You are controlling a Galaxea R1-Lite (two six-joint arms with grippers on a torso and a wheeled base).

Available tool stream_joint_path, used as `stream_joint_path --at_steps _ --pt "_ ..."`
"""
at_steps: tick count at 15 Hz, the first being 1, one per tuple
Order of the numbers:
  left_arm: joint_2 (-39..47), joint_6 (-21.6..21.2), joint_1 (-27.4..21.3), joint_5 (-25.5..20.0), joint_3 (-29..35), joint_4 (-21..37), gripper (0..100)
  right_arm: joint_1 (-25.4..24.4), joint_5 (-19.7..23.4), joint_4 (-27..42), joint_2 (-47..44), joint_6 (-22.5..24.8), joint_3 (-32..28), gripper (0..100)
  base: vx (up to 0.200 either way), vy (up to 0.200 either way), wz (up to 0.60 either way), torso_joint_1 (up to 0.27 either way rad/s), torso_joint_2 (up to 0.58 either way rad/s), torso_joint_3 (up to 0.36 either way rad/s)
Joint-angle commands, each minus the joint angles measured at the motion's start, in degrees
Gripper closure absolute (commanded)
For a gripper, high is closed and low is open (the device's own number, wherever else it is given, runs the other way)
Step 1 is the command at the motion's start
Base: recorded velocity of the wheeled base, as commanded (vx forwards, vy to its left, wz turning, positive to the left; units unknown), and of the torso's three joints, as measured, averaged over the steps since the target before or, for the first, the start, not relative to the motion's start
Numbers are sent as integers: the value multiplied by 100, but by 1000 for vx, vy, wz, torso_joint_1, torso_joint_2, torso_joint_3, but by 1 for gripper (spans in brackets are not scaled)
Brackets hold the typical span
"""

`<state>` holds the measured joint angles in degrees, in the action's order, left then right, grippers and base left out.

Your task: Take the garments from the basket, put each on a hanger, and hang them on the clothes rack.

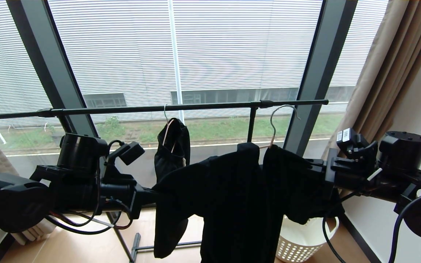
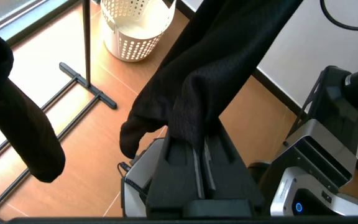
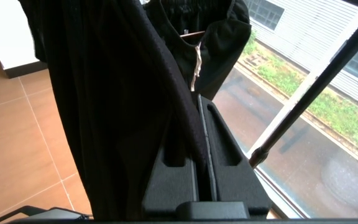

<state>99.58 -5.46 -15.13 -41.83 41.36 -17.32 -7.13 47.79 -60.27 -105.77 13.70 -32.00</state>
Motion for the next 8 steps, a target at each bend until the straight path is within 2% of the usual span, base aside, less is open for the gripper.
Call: stream_joint_path --at_steps 1,5,8 --pt "-80 1 98 -1 -85 1 100 54 3 -2 -23 1 -26 100 0 0 0 0 0 0" --pt "-124 1 291 -1 -137 1 100 256 3 -2 -102 1 -122 100 0 0 0 0 0 0" --pt "-185 1 458 -10 -287 -8 100 485 178 -2 -120 1 -175 100 0 0 0 0 0 0"
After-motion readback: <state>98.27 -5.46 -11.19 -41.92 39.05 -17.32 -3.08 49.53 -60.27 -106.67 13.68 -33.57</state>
